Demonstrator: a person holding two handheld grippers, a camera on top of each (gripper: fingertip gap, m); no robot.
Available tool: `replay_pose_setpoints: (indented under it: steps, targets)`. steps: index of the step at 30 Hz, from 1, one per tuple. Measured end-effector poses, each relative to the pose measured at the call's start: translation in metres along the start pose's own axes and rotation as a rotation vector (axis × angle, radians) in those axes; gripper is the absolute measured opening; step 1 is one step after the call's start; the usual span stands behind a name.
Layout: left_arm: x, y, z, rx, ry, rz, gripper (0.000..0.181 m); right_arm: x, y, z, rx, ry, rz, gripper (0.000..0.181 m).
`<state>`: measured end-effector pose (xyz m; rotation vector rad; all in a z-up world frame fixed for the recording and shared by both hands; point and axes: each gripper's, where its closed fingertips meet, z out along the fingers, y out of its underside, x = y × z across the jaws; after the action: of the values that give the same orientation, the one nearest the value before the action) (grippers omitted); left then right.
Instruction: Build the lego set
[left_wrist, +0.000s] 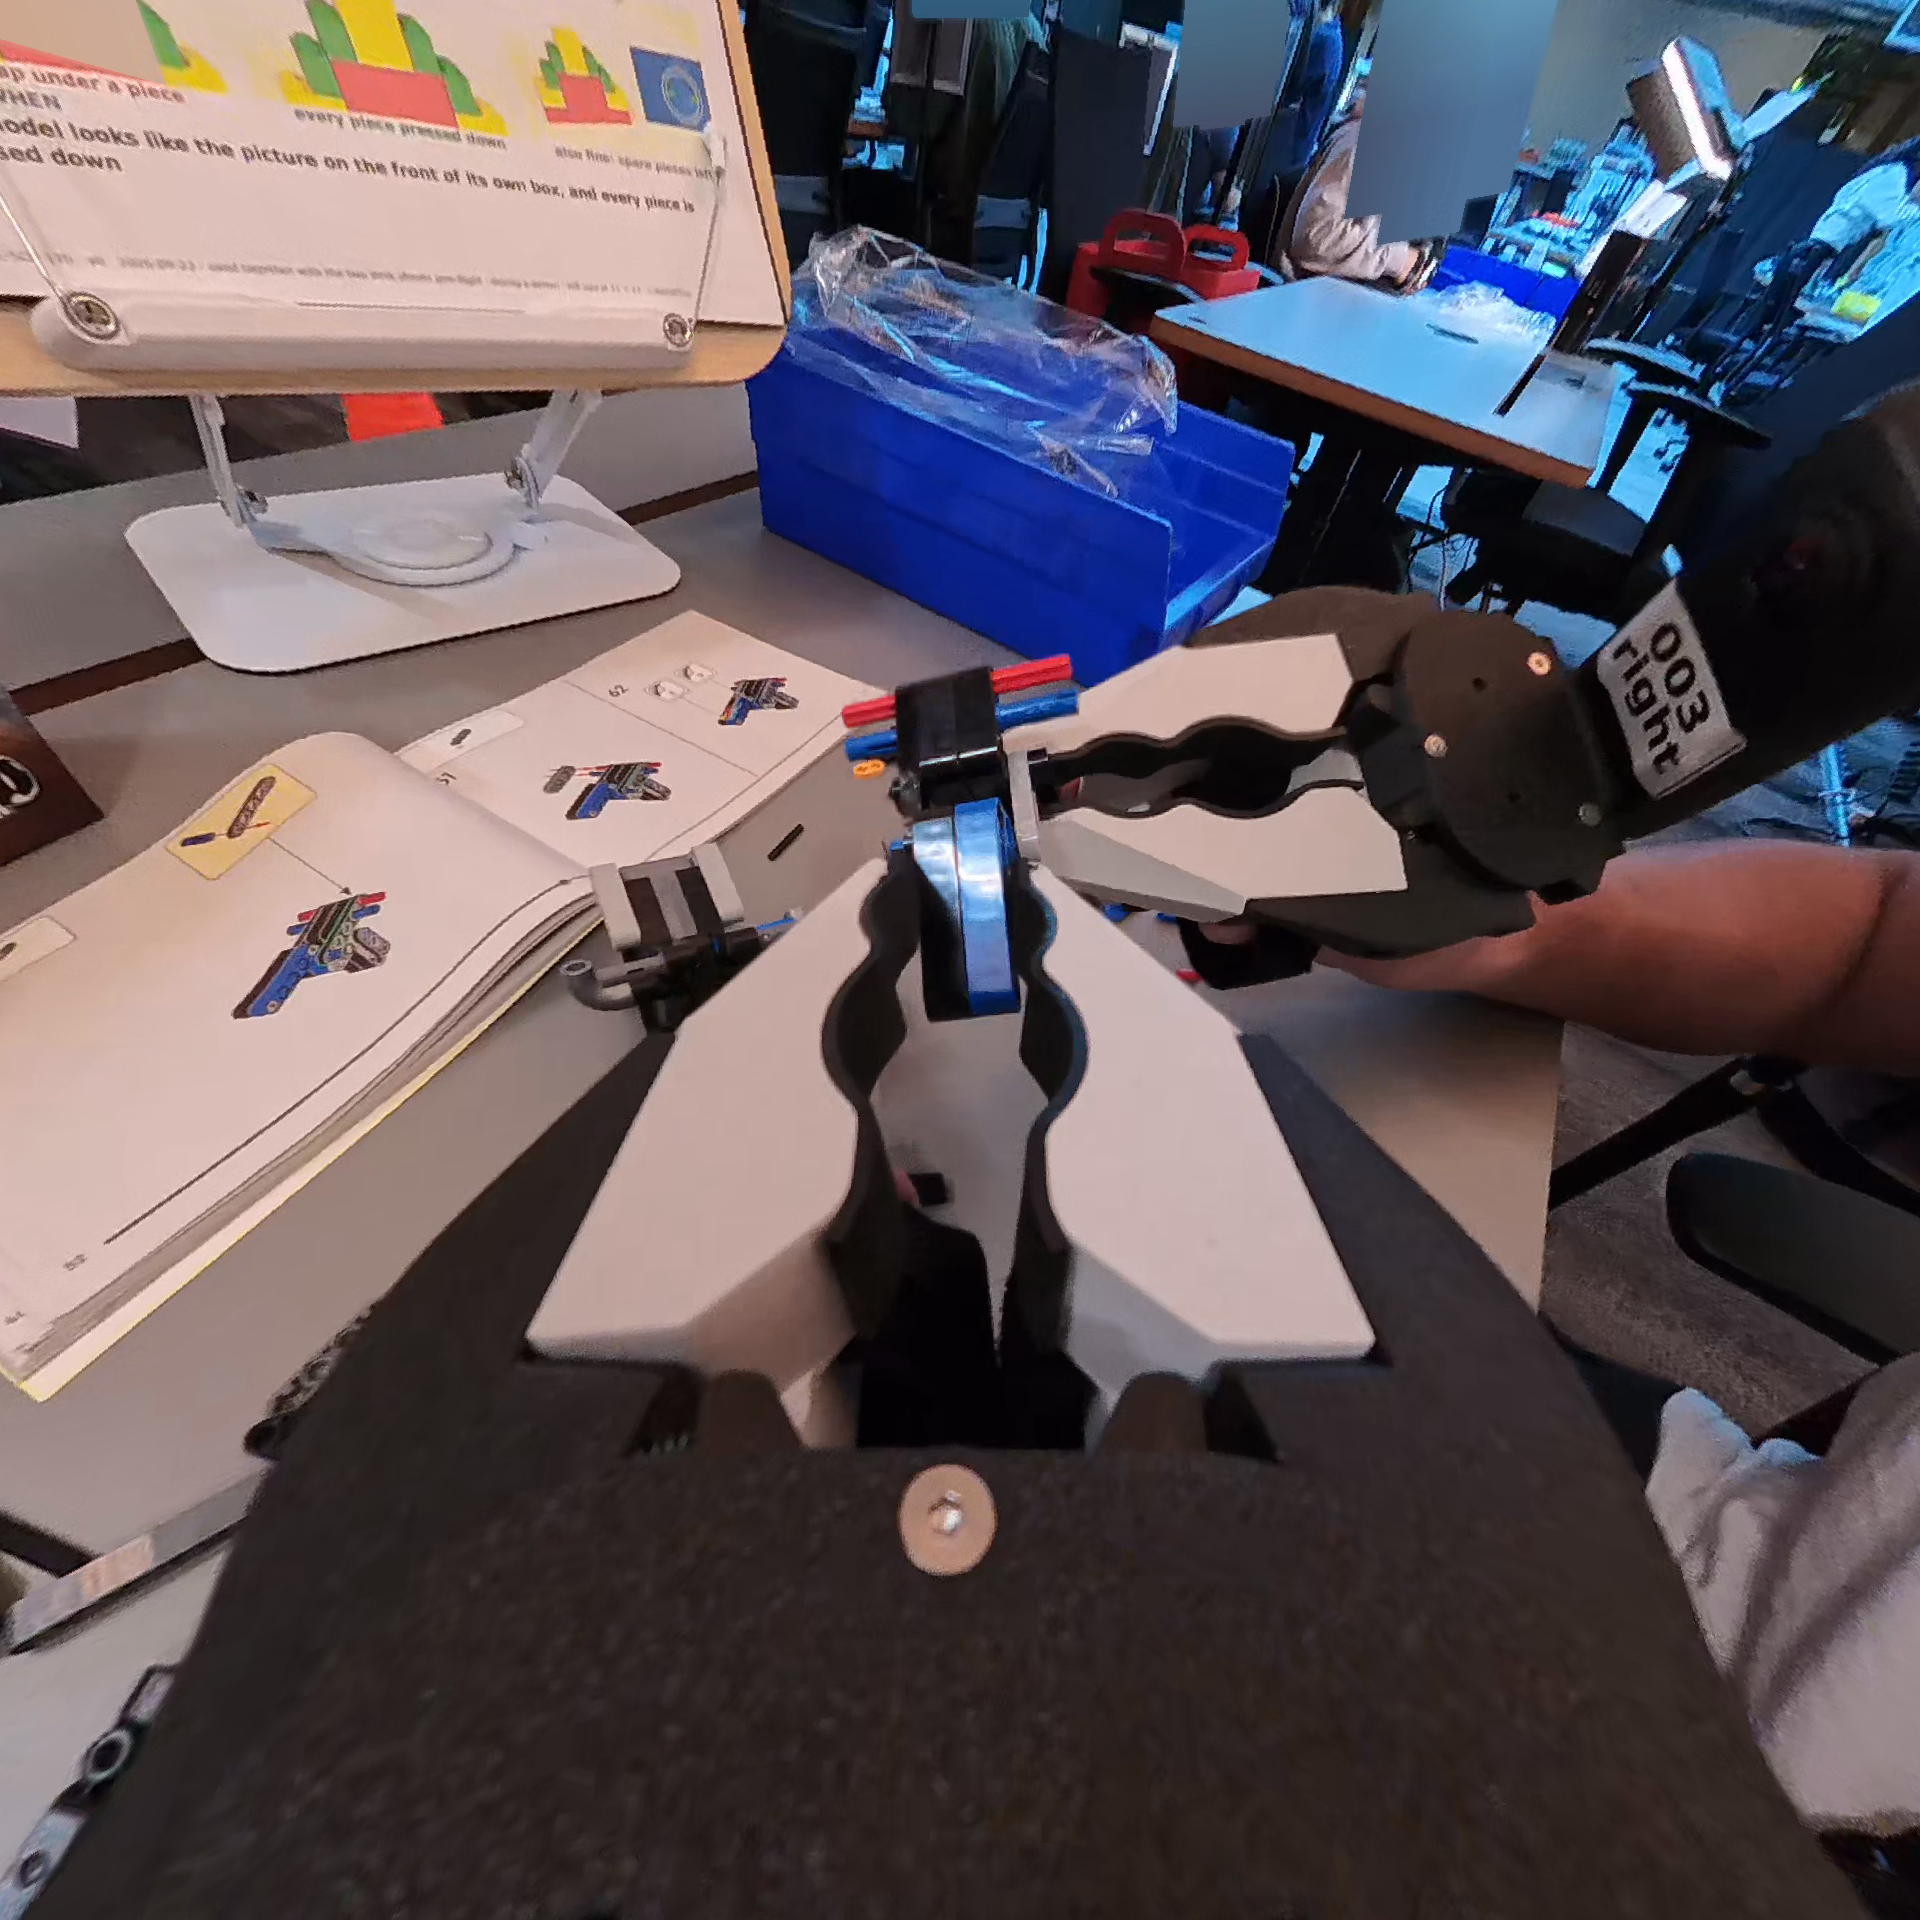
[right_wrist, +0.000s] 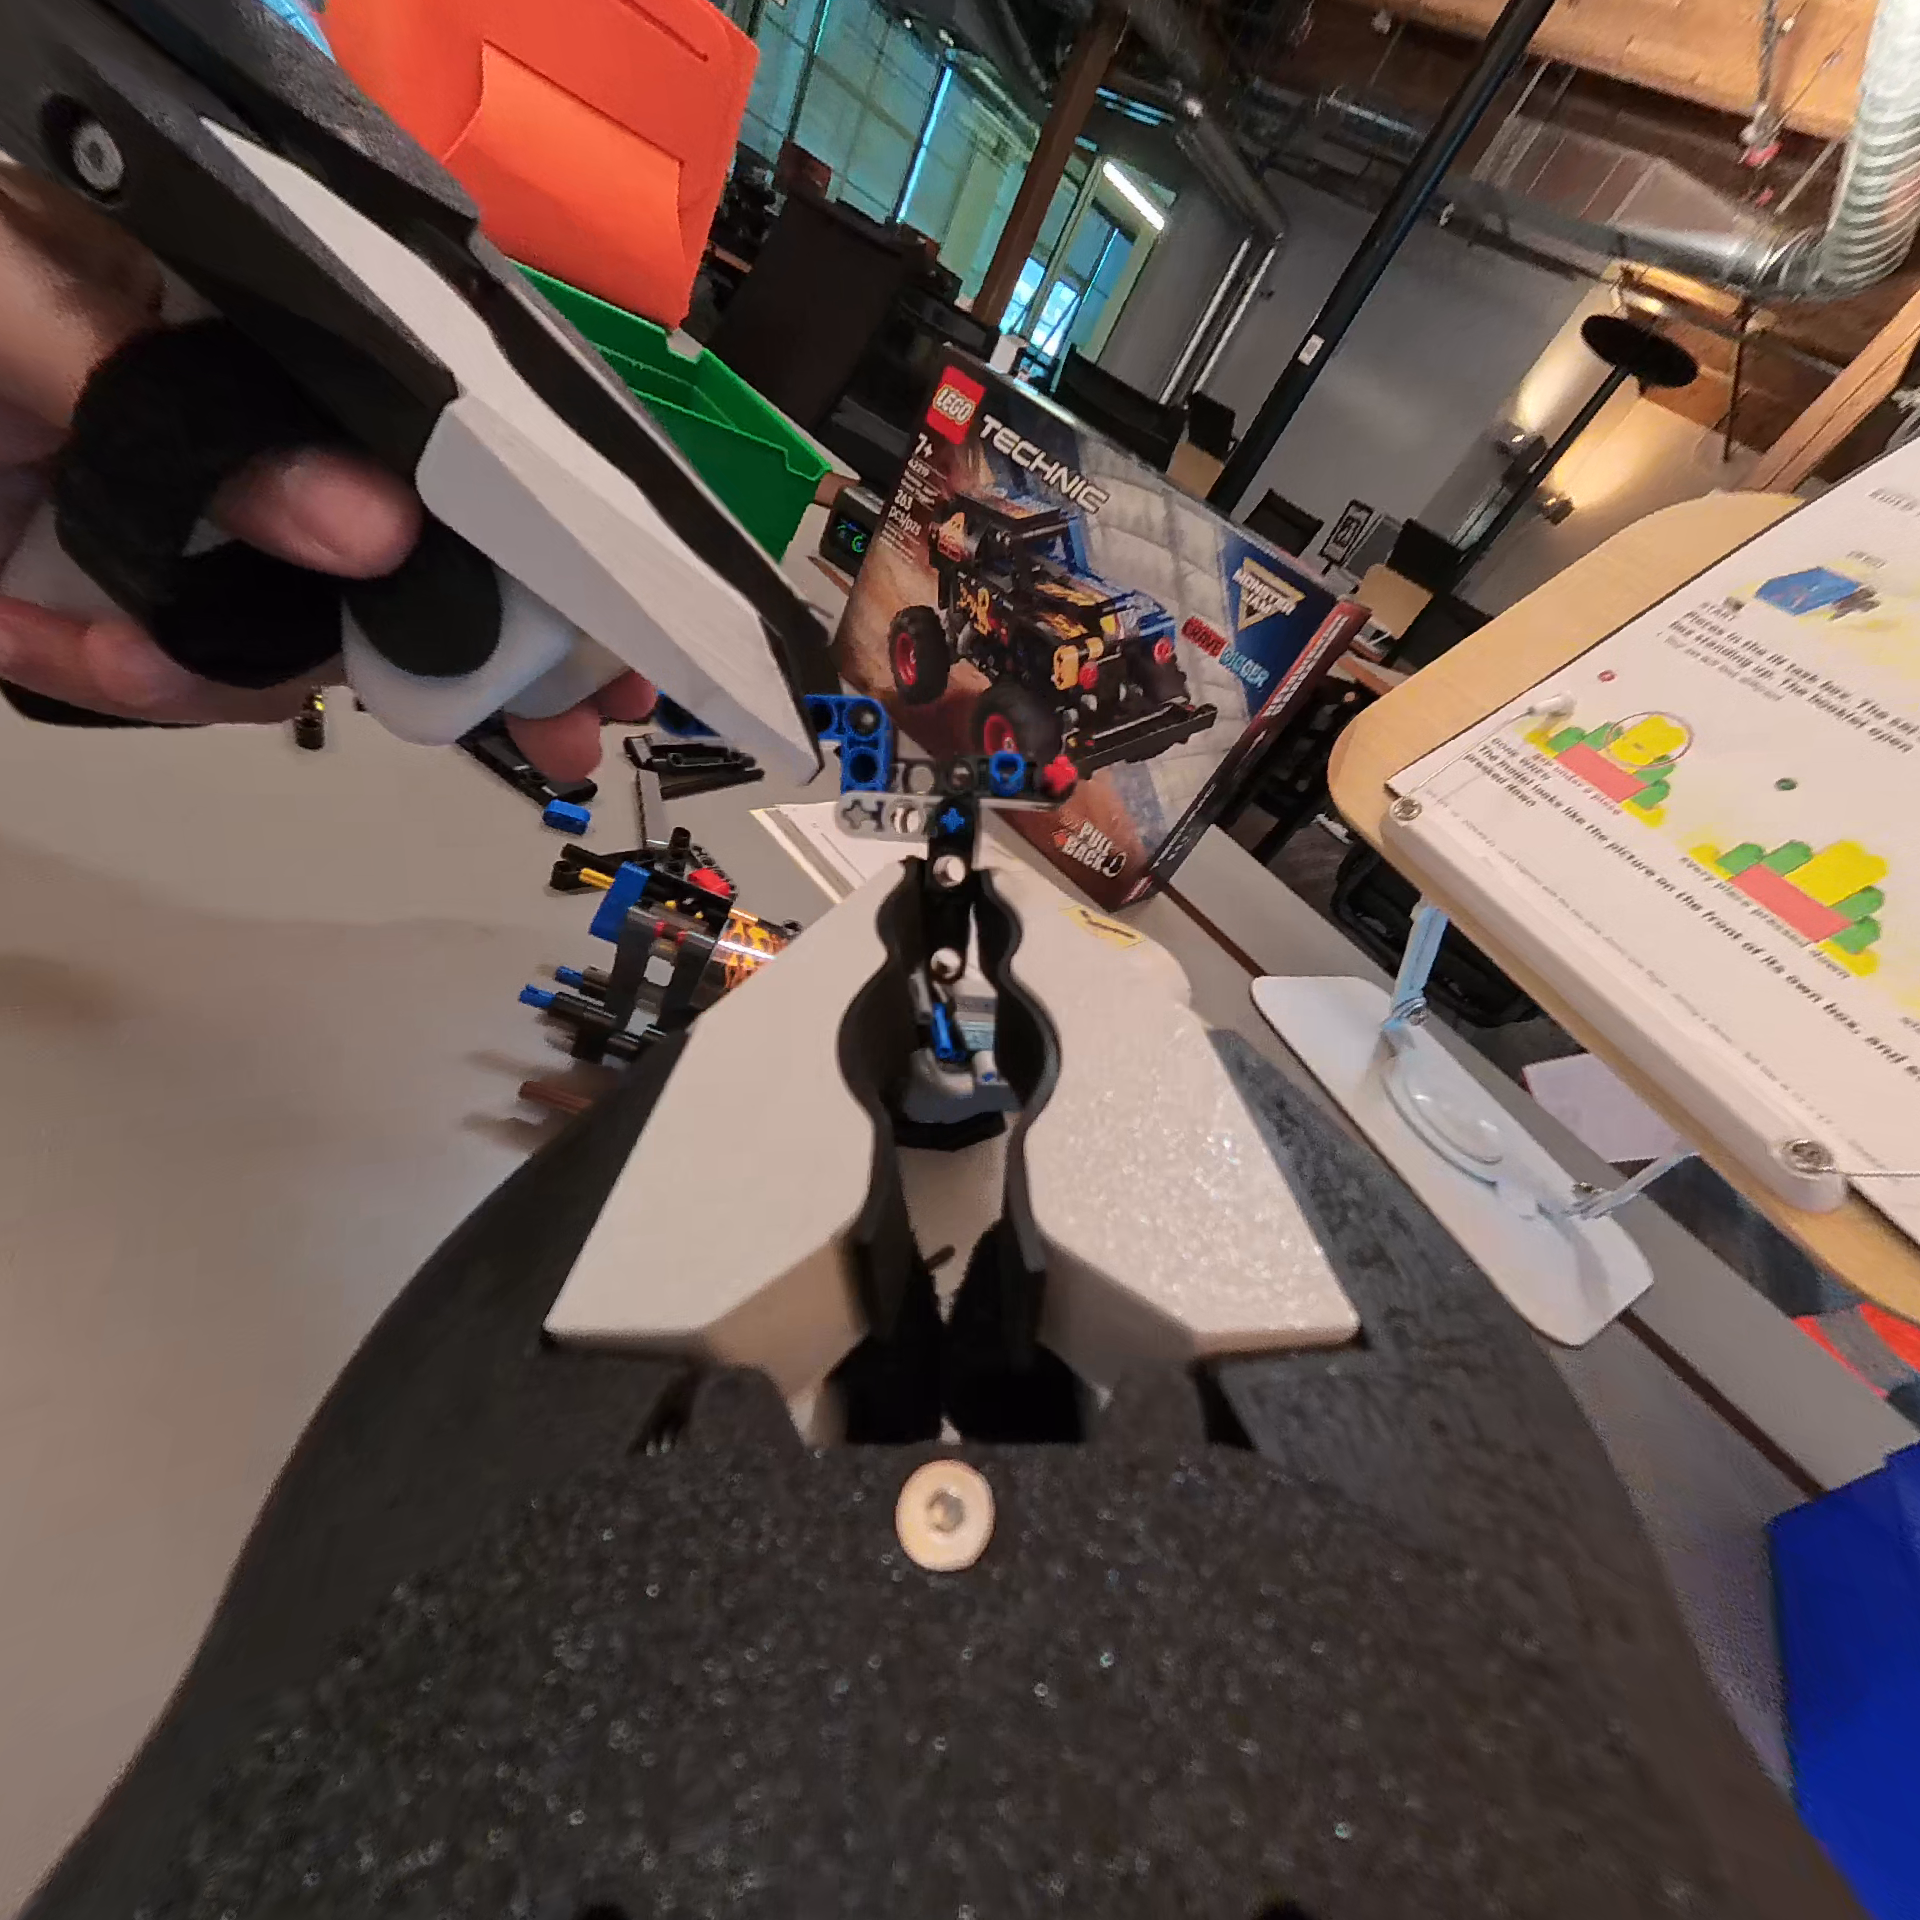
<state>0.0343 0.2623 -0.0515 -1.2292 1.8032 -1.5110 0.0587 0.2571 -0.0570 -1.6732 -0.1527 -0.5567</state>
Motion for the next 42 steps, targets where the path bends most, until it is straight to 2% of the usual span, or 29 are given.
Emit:
replay_pose_setpoints:
  steps: [6, 11, 15, 18, 22, 25, 28, 33, 38, 42]
  targets:
    - [-0.002, 0.006, -0.001, -0.076, 0.035, -0.027, 0.016, -0.006, 0.004, 0.002, -0.024, -0.042, 0.039, 0.008]
    - [0.000, 0.006, 0.000, -0.070, 0.025, 0.038, 0.018, -0.004, 0.006, 0.002, -0.026, -0.038, 0.035, 0.006]
    - [0.000, -0.001, -0.002, -0.007, -0.019, 0.131, 0.019, 0.000, 0.008, 0.002, -0.030, -0.048, 0.091, 0.006]
    - [0.001, -0.006, -0.004, 0.047, -0.032, 0.176, 0.026, 0.003, 0.011, 0.002, -0.036, -0.055, 0.142, 0.006]
    - [-0.002, -0.001, -0.003, 0.066, -0.030, 0.247, 0.032, 0.005, 0.013, 0.003, -0.037, -0.081, 0.221, 0.006]
    - [-0.003, 0.007, 0.000, 0.050, -0.060, 0.398, 0.034, 0.006, 0.015, 0.004, -0.041, -0.088, 0.253, 0.006]
    - [-0.008, 0.012, 0.005, 0.032, -0.157, 0.605, 0.034, 0.005, 0.014, 0.004, -0.035, -0.104, 0.283, 0.006]
    - [-0.017, 0.004, 0.008, 0.088, -0.326, 0.865, 0.029, -0.001, 0.012, 0.004, -0.028, -0.150, 0.338, 0.006]
    - [-0.011, 0.003, 0.010, 0.103, -0.364, 1.045, 0.019, -0.005, 0.012, 0.004, -0.031, -0.180, 0.355, 0.006]
    - [-0.012, 0.003, 0.013, 0.109, -0.393, 1.130, 0.019, -0.002, 0.016, 0.004, -0.051, -0.161, 0.331, 0.006]
